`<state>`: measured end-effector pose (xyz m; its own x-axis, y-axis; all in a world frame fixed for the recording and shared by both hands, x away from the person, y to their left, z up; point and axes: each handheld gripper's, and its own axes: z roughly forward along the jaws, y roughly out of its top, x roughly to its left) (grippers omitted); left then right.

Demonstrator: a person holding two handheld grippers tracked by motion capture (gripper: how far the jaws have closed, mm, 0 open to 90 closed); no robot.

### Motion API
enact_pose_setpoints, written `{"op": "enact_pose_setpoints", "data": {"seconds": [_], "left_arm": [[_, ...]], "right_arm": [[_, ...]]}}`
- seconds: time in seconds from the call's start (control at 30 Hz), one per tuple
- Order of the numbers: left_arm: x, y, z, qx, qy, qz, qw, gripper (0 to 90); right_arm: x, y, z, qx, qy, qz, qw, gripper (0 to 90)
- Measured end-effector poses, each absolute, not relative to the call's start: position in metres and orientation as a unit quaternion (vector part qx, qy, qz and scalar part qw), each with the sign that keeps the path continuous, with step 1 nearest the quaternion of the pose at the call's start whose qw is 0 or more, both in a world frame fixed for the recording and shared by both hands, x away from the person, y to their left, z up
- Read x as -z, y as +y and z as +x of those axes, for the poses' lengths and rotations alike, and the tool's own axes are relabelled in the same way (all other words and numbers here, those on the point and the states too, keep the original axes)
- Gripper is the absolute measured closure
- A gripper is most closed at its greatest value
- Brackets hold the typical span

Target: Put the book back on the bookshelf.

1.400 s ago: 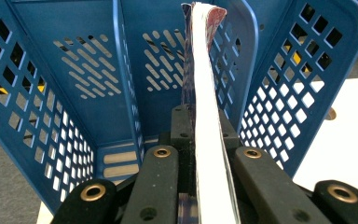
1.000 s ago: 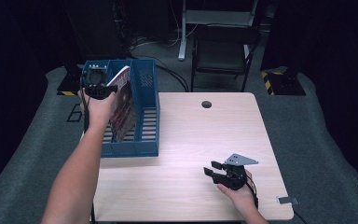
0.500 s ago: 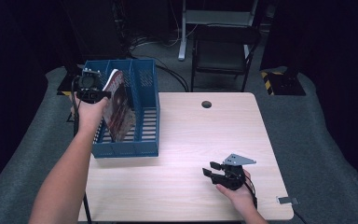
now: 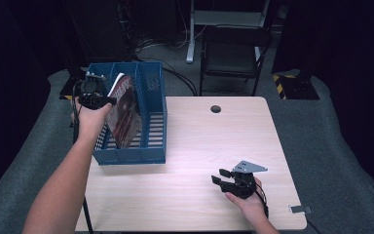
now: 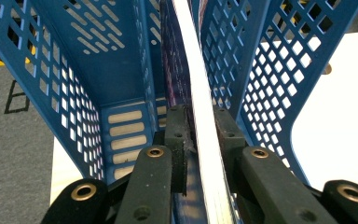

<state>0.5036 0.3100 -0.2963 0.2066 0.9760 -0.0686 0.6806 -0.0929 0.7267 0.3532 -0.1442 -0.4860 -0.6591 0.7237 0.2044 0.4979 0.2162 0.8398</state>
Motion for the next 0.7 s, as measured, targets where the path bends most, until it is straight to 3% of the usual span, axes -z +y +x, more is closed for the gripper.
{"op": "enact_pose_setpoints", "data": {"seconds": [0.7], "left_arm": [[0.2892,0.31,0.4999,-0.219,0.578,0.725,0.305,81.9]], "right_arm": [[0.4872,-0.1432,0.3535,-0.482,0.775,0.393,0.113,53.1]]}}
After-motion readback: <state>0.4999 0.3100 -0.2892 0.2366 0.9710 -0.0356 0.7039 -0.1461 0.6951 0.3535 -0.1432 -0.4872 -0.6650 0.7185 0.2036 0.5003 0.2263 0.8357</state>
